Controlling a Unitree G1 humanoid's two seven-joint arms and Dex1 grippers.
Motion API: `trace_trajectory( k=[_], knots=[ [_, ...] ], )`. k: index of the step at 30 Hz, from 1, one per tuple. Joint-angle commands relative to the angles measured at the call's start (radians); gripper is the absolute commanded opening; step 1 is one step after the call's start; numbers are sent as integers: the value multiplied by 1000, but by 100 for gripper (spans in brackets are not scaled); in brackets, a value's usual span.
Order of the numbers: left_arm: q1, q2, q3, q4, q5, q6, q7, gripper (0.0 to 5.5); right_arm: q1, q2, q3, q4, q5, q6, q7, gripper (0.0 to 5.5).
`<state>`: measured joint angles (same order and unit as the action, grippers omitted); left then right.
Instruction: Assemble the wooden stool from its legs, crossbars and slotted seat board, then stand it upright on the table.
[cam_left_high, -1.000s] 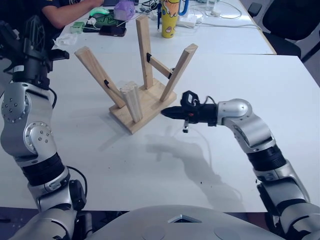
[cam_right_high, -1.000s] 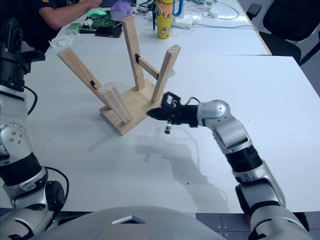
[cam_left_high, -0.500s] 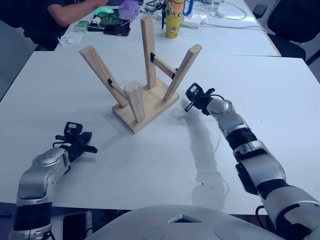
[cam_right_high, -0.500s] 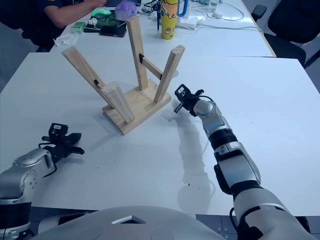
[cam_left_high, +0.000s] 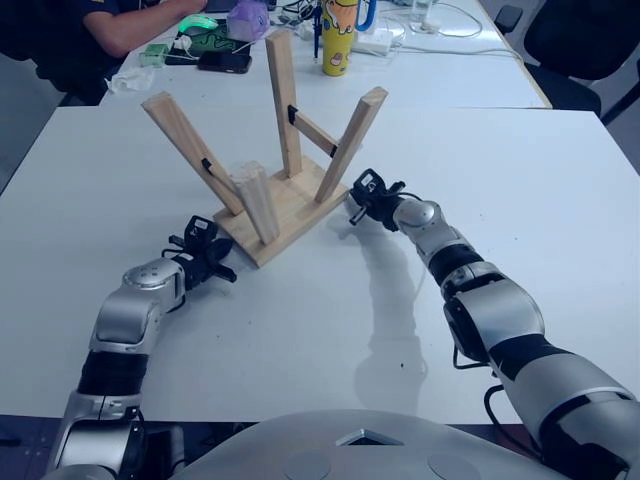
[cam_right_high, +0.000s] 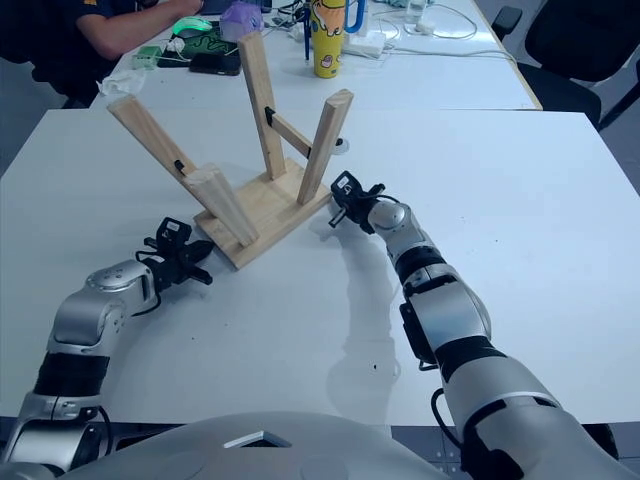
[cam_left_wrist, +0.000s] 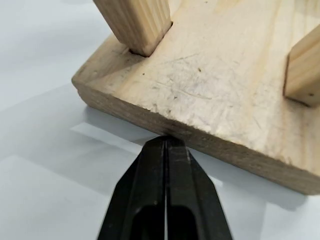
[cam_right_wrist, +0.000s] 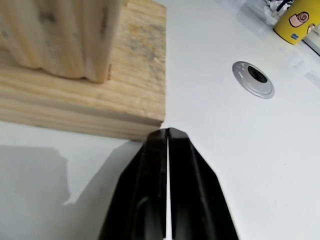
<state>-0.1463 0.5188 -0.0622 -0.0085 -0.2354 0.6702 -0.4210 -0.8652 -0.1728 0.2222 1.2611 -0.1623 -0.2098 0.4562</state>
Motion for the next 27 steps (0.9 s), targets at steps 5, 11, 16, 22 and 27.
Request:
trace_trajectory(
  k=[5, 11, 16, 22, 27],
  knots=[
    [-126, -33, -92, 247, 114, -119, -79, 0, 29, 27, -13, -81, 58, -61, 377, 2],
    [-146, -47, -98, 310, 139, -193, -116, 0, 191, -17, 2, -401, 177, 47, 665, 2],
    [-119, -49, -112, 251, 133, -210, -147, 0, 350, -105, 13, -661, 208, 183, 735, 2],
    [-99, -67, -107, 138, 111, -191, -160, 0, 465, -221, -36, -824, 223, 291, 713, 2],
    [-101, -124, -89, 133, 115, -199, -129, 0, 585, -292, -42, -972, 256, 358, 732, 2]
  ],
)
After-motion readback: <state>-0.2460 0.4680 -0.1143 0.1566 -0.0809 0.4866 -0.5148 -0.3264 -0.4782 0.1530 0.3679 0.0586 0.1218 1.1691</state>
